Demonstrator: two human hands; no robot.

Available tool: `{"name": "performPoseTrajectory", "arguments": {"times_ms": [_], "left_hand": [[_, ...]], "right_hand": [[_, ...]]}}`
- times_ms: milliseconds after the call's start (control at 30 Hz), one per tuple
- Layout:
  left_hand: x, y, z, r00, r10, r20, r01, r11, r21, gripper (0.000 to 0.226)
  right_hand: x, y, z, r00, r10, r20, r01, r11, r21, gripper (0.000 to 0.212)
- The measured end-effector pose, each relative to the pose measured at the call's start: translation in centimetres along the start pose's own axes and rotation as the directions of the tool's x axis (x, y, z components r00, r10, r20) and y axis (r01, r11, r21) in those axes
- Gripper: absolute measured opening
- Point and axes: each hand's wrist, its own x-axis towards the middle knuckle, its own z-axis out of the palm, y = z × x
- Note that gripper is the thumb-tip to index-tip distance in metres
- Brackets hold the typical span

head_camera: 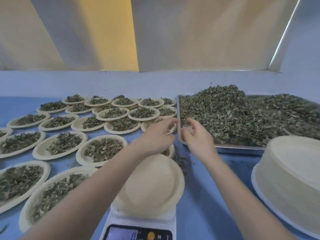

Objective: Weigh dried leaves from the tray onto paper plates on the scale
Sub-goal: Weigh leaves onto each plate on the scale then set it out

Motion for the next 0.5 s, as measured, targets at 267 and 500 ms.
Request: {"name": "performPoseTrajectory", "arguments": {"times_ms": [267,500], "left_hand": [[9.8,1.3,3.7,0.932,-0.091,0.351,-0.009,0.962,0.273,0.054],[15.1,-1.4,6.9,0.891,-0.167,0.422,0.05,0.96,0.275,0.056]], "right_hand": [[9.5,8.6,-6.1,0.866,0.46,-0.197,-0.496,0.841,-0.216,0.05],[14.4,11.9,-5.5,0.85,0.465,-0.249,-0.527,0.765,-0.37,0.064]]}}
